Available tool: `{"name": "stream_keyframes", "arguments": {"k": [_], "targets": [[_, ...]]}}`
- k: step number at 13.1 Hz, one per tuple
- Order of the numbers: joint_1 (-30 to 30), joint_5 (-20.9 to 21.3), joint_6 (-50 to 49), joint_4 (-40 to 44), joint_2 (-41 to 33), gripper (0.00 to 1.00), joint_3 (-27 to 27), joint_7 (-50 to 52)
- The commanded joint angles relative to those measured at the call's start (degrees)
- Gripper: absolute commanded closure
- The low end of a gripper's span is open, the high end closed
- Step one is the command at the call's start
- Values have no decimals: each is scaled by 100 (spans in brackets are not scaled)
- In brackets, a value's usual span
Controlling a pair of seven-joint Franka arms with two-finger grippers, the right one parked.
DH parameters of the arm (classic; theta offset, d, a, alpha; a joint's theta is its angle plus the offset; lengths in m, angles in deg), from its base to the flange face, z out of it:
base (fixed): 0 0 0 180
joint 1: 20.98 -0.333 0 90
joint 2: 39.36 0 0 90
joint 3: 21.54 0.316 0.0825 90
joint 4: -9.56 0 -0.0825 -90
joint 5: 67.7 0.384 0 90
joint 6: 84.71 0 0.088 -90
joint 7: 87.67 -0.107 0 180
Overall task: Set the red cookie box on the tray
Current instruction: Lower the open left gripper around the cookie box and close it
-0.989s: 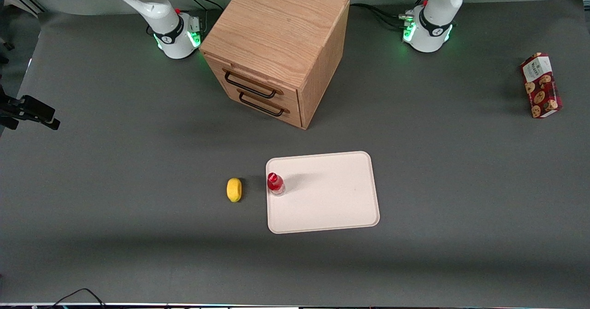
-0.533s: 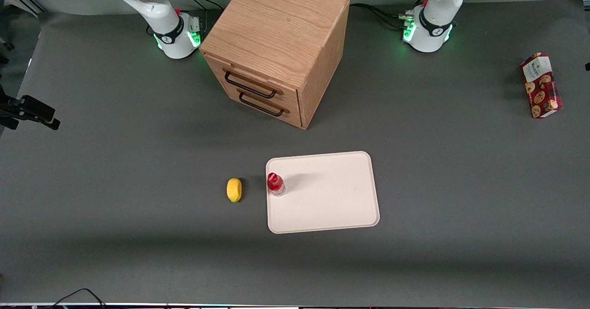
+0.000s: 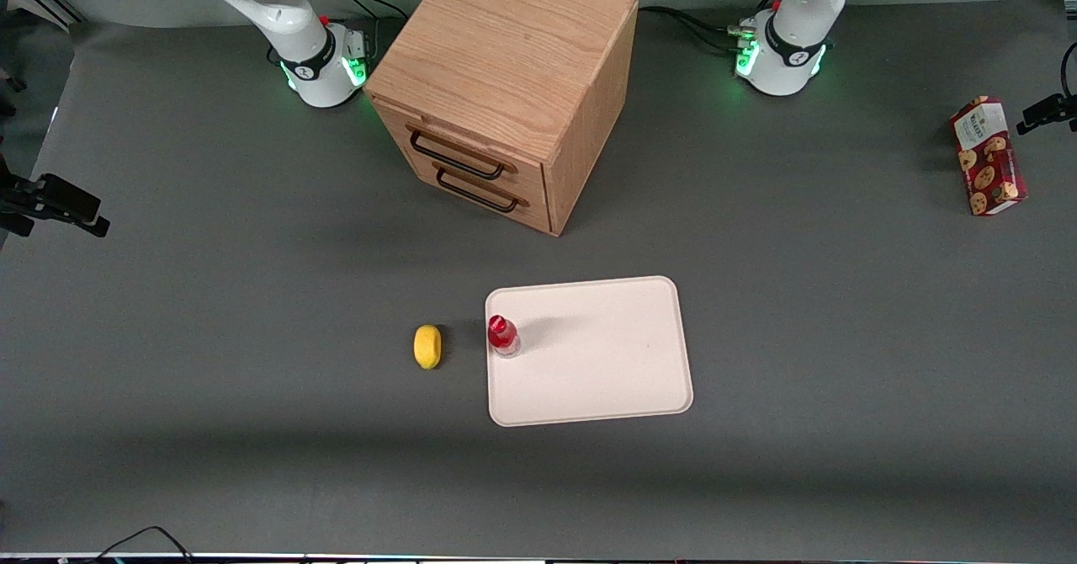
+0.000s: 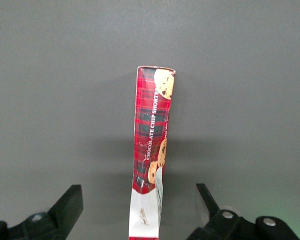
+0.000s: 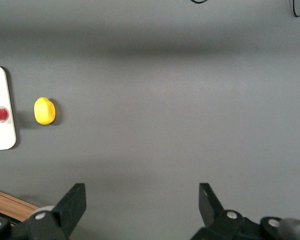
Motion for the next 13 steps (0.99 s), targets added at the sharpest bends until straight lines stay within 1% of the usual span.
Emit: {"name": "stream_keyframes", "arguments": {"k": [1, 5, 7, 8, 11, 13], "targets": [[-130, -101, 506, -104, 335, 0, -53, -50], [-306, -145, 719, -165, 679, 0, -53, -50], [-332, -320, 719, -279, 706, 0, -53, -50], [-332, -321, 771, -280, 802, 0, -53, -50], [-332, -330, 1298, -280, 1162, 0, -71, -59], [-341, -338, 1465, -306, 1277, 0, -71, -59]]}}
